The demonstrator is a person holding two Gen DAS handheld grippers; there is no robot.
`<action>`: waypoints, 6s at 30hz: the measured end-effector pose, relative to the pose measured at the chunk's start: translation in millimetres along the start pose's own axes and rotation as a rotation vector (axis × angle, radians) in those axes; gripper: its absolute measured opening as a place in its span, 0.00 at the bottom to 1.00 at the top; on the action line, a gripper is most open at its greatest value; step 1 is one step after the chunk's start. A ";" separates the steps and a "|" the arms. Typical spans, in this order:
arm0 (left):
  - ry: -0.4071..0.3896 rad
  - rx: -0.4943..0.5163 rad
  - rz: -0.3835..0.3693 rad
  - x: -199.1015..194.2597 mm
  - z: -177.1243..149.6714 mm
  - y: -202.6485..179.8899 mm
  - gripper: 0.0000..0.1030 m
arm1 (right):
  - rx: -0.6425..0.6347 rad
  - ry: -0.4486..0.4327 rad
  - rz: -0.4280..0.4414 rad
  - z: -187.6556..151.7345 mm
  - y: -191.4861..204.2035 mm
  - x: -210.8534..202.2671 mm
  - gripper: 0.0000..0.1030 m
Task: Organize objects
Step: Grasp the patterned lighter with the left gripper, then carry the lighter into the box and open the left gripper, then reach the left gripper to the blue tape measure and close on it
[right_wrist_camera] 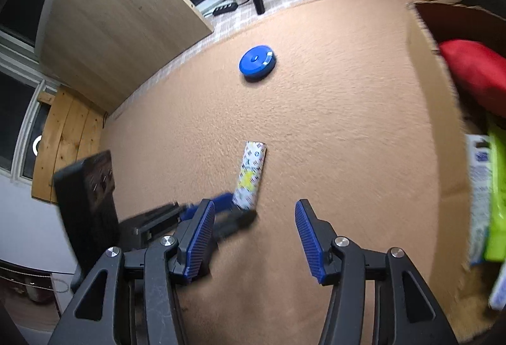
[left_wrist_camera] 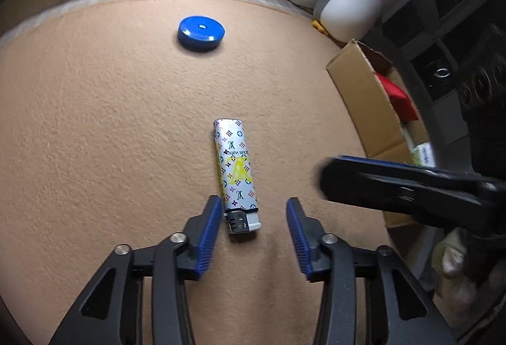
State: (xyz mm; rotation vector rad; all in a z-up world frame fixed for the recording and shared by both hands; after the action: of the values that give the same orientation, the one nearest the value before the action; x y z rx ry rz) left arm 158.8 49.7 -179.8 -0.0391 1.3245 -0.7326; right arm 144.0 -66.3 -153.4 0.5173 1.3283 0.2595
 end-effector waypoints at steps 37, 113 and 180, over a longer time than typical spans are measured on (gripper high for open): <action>-0.024 -0.105 -0.094 3.3 10.3 9.5 0.40 | -0.043 0.101 -0.057 26.0 13.9 61.8 0.28; -0.013 0.241 -0.187 25.8 49.6 -229.5 0.45 | 0.077 -0.211 -0.167 -12.2 -106.4 -139.4 0.23; -0.056 -0.086 0.395 59.4 192.3 33.8 0.52 | 0.161 -0.238 -0.211 -108.4 -77.0 -130.2 0.52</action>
State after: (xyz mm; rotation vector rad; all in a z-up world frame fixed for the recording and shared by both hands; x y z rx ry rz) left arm 348.1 -25.8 -192.0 0.1296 1.2601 -0.3370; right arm 0.5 -170.3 -96.9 0.5205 1.1652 -0.0825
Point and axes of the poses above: each gripper's, at about its wrist camera, not at the fingertips, and x roughly the way its jaws point, y to its left, z to its top, the point moved 5 cm from there along x, roughly the way its jaws point, and after that the axes turned 5 degrees about y, right-handed, at the moved point
